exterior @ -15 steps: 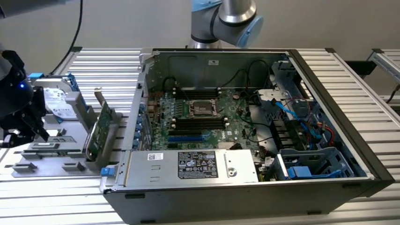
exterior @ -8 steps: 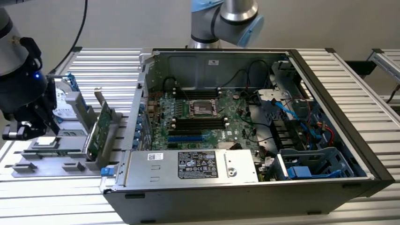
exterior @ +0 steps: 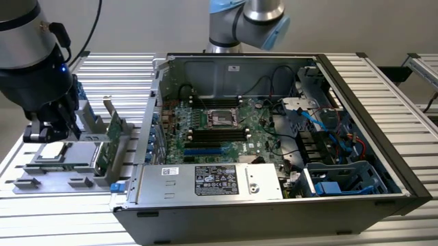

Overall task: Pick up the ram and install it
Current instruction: 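Pick up the ram and move it above insertion slot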

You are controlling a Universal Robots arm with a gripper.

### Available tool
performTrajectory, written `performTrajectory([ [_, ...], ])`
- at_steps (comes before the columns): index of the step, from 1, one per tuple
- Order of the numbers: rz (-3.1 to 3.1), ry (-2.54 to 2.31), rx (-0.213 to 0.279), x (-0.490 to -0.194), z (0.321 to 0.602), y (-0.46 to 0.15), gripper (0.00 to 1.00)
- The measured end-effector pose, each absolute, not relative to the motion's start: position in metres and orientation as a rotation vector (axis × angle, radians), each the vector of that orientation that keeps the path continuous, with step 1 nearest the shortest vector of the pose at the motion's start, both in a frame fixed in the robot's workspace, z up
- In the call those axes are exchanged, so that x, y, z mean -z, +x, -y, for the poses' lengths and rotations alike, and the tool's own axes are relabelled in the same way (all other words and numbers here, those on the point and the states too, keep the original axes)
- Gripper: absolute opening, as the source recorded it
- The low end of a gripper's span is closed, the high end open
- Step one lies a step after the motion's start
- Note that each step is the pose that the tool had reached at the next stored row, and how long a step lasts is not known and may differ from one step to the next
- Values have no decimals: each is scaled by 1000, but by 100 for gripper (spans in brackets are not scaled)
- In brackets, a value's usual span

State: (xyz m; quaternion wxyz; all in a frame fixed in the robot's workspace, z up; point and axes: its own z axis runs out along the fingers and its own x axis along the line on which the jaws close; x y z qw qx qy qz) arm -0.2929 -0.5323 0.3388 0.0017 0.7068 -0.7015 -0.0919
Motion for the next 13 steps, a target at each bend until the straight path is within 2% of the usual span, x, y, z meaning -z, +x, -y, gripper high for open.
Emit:
performTrajectory([
  [13,2202,2219,291,-387,530,-247,13],
])
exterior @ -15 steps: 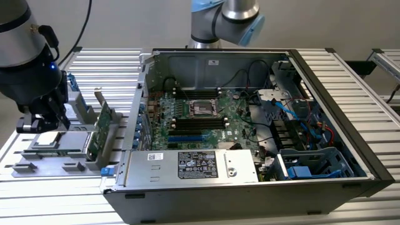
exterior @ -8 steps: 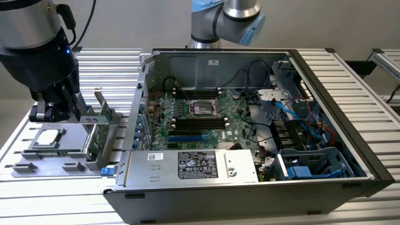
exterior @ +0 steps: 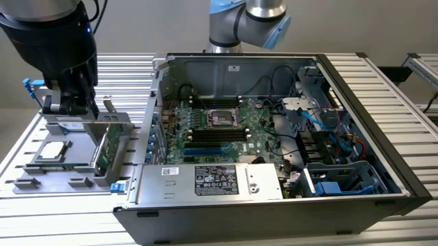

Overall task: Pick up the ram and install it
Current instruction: 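Pick up the ram and move it above insertion slot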

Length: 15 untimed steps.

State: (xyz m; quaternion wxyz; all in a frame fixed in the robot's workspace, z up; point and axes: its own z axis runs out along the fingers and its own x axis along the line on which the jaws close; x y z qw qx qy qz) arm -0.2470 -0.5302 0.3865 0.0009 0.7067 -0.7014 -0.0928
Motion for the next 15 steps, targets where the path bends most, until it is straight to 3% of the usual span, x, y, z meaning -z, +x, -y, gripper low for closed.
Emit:
performTrajectory([
  [15,2208,2228,311,-420,530,-181,13],
])
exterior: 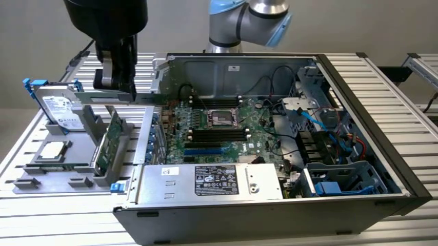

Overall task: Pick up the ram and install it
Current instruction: 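Pick up the ram and move it above insertion slot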

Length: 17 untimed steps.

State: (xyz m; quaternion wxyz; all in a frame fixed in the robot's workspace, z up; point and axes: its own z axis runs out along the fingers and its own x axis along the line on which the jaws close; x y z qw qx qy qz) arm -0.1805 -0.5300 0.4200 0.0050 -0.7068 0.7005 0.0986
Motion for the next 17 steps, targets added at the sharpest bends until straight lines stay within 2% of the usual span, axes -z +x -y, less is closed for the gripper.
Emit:
performTrajectory([
  [8,-2194,-2214,-307,-418,526,-144,13],
  [17,-2201,-2220,-283,-412,502,-113,13],
])
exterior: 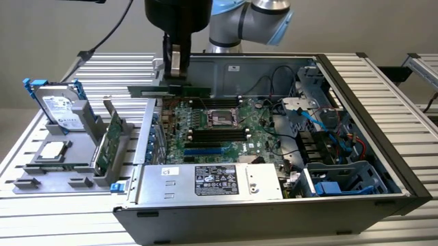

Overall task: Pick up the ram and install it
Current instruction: 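Pick up the ram and move it above insertion slot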

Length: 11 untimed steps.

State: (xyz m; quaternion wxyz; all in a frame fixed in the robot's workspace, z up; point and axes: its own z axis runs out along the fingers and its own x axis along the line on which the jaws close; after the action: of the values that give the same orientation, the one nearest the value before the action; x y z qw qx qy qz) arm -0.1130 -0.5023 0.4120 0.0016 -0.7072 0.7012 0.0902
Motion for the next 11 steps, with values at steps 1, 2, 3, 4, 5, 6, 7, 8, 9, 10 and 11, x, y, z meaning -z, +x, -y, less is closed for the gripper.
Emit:
performTrajectory([
  [1,-2201,-2220,-281,-411,499,-110,13],
  [2,-2202,-2220,-278,-411,497,-107,13],
  [3,-2202,-2221,-276,-410,493,-103,13],
  [4,-2203,-2221,-273,-410,491,-100,13],
  [5,-2203,-2221,-270,-409,488,-97,13],
  [6,-2202,-2221,-266,-409,485,-94,13],
  [7,-2202,-2221,-262,-408,483,-92,13],
  [8,-2201,-2220,-258,-408,480,-89,13],
  [9,-2199,-2219,-254,-407,478,-86,13],
  [10,-2198,-2218,-249,-407,476,-82,13],
  [11,-2197,-2217,-244,-407,474,-80,13],
])
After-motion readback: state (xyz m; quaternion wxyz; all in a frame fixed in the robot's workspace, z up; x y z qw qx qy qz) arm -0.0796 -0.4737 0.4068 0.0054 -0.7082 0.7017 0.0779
